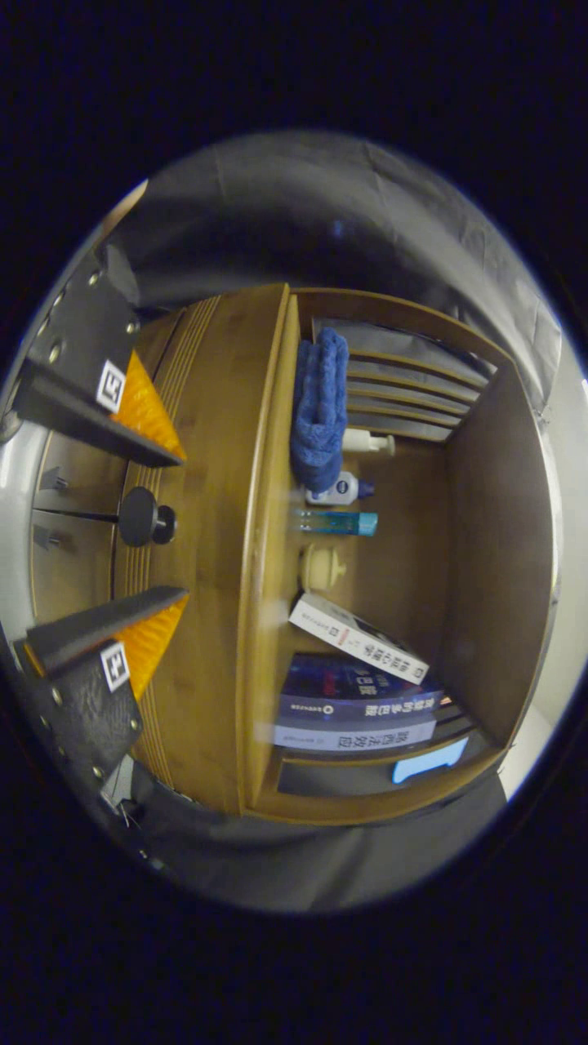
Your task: Pull open the drawer, take out the items inside it, and place them on the countertop above the cabinet.
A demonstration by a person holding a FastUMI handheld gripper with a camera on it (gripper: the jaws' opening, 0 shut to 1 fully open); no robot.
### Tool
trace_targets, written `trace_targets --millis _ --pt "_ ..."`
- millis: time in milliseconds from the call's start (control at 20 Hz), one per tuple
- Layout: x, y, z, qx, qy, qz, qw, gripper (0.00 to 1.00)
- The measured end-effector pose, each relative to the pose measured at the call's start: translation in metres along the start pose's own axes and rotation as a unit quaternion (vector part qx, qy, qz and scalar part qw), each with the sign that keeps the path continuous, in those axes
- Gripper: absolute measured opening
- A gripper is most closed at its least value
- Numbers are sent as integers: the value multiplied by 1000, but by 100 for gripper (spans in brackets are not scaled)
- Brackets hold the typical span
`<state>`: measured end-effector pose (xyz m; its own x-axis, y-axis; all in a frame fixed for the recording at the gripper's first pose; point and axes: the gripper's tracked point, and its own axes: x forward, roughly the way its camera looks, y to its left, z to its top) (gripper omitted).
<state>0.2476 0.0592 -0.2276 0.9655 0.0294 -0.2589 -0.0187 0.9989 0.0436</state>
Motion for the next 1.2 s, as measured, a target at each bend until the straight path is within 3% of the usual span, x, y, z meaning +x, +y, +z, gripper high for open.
trace_targets --millis 200,500,750,800,1200 --pt "14 3 -15 5 21 -5 1000 56" --pt "15 2 -17 17 30 -12 999 37" --pt "15 1 -22 77 51 -36 995 37" --pt "12 1 -22 78 54 -35 995 31" --pt "-24 3 -27 78 57 -40 995 31"
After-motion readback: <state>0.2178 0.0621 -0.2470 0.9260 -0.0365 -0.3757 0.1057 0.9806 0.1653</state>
